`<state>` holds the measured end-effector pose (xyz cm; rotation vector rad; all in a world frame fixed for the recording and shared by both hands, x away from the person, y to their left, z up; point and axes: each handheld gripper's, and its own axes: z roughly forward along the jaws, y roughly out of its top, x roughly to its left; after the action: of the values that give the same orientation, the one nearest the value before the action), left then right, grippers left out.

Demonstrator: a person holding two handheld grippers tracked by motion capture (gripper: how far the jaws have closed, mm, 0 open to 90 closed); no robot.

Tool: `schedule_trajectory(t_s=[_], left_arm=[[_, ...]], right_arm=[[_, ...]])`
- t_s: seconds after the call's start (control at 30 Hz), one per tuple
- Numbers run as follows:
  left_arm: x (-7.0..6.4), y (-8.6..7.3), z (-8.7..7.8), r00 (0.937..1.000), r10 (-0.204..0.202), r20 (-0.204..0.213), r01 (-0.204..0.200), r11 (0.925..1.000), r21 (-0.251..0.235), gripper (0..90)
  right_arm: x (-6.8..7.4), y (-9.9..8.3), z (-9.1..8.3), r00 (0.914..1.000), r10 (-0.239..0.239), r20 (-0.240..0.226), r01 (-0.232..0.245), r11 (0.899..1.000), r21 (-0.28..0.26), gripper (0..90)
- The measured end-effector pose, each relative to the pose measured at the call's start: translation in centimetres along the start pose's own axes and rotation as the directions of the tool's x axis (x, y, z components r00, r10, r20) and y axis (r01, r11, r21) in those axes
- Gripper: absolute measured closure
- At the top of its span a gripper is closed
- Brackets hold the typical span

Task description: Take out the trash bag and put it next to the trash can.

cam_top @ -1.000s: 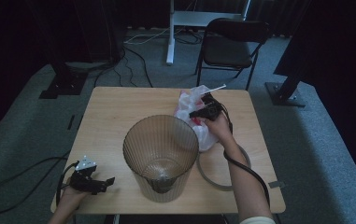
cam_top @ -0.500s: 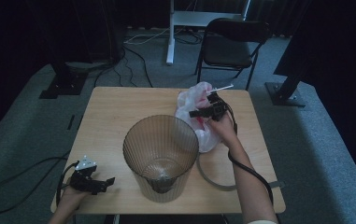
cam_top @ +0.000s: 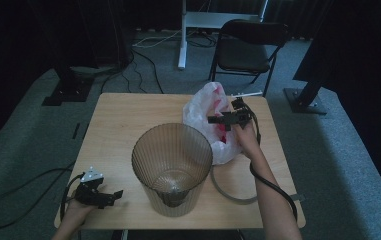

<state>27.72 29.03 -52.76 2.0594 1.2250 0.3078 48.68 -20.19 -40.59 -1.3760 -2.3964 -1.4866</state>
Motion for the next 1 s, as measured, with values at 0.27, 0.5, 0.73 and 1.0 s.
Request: schedule_trajectory(t_s=[0.27,0.5,0.73,1.0], left_arm=[[0.0,0.0,0.0,1.0000,0.000,0.000,0.000,1.0000,0.003,0.0],[0.0,0.0,0.1,1.0000,-0.001,0.002,0.001,1.0000,0.005,0.0],[0.0,0.0,0.1,1.0000,-0.002,0.006,0.001,1.0000,0.007,0.0],[0.0,0.0,0.0,1.0000,-0.004,0.005,0.004,1.0000,0.004,0.0]], right_arm=[[-0.3,-0.7,-2.0,0.9994,0.018,0.028,-0.017,0.998,-0.054,11.2],[-0.3,-1.6,-3.8,0.9981,0.002,0.062,0.004,0.995,-0.098,11.2],[-0.5,-2.6,-5.7,0.9916,0.018,0.128,-0.001,0.992,-0.129,11.2],[-1.8,-4.7,-8.0,0.9872,0.035,0.156,-0.011,0.988,-0.153,14.4]])
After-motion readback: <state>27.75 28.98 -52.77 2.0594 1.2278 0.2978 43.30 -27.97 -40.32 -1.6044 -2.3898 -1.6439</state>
